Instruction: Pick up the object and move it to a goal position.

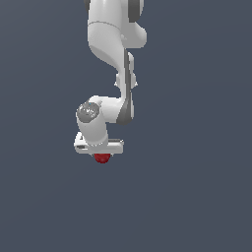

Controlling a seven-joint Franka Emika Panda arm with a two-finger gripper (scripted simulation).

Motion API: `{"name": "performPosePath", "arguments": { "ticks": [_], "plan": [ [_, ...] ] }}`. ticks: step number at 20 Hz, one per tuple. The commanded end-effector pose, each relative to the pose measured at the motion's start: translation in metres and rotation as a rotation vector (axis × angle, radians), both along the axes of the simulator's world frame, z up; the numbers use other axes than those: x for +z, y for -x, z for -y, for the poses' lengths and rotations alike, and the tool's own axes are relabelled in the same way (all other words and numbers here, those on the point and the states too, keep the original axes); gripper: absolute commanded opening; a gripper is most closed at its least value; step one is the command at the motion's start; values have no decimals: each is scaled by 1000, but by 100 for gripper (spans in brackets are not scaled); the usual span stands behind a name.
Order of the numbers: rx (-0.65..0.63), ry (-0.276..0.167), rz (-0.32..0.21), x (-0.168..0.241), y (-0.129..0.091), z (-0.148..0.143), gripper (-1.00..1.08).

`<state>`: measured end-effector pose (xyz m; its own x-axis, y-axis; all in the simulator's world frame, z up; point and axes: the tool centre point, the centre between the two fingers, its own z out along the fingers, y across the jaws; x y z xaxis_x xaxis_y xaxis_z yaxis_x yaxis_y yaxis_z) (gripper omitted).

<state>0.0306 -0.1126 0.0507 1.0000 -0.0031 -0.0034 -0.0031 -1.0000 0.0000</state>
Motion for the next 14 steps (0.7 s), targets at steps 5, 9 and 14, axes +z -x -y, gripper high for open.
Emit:
{"name": "performPosePath", "arguments": {
  "ticks": [5,9,14],
  "plan": [
    [2,0,3,3,8,53,-100],
    [2,0,3,4,10,69,-100],
    [2,0,3,4,9,70,-100]
  ]
}}
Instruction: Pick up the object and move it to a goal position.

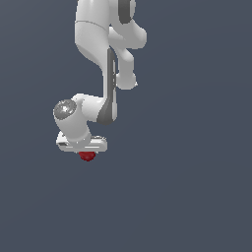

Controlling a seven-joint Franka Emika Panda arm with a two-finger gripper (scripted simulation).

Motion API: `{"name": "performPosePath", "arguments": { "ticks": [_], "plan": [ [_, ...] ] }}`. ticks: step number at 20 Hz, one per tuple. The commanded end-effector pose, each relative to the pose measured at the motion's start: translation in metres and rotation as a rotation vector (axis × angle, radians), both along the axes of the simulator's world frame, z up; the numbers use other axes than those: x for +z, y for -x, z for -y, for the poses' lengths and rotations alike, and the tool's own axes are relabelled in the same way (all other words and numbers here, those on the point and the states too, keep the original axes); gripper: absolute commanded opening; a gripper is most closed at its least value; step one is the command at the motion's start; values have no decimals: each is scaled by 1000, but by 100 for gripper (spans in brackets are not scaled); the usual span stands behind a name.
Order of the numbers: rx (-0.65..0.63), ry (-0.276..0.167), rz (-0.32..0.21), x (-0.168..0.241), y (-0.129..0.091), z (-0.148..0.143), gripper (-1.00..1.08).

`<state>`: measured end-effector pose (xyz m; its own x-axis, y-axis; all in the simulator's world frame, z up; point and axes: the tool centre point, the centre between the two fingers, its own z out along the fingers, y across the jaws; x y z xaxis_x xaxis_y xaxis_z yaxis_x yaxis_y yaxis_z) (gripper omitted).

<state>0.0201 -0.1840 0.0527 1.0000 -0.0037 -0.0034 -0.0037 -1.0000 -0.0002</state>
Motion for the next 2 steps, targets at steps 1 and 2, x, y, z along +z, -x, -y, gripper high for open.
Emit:
{"name": "performPosePath", "arguments": {
  "ticks": [1,2],
  "plan": [
    [2,0,3,1,-2,-3,-100],
    [2,0,3,1,-2,-3,-100]
  ]
}}
